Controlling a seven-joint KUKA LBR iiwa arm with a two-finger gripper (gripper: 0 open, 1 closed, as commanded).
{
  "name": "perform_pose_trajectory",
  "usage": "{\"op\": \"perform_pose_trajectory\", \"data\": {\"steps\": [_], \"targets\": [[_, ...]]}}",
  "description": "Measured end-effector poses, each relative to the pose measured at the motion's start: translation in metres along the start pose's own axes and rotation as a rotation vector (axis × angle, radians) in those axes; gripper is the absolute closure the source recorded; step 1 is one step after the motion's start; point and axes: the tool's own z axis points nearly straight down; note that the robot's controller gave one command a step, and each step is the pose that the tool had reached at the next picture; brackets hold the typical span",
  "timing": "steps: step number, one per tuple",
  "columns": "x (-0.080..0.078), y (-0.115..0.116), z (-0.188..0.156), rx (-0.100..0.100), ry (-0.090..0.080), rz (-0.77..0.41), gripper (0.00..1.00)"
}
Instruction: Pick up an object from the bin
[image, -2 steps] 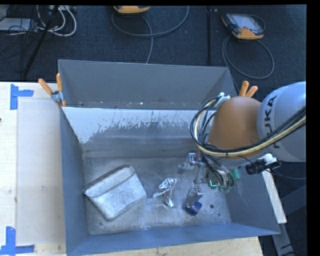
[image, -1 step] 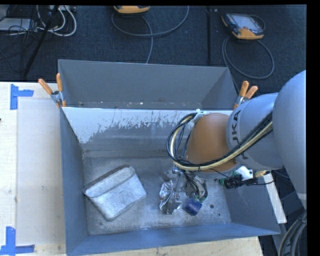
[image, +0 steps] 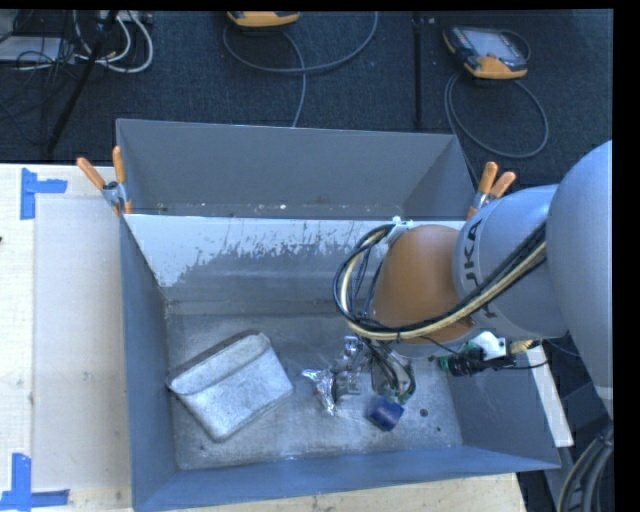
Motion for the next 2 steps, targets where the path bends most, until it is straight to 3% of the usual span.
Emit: {"op": "perform_pose_trajectory", "data": {"steps": [1,2], "targets": [[-0.01,0.015,-0.065,-0.001,-0.001,0.055,1.0],[0.026,0.051,-0.027,0.002,0.011,-0.157,1.0]]}}
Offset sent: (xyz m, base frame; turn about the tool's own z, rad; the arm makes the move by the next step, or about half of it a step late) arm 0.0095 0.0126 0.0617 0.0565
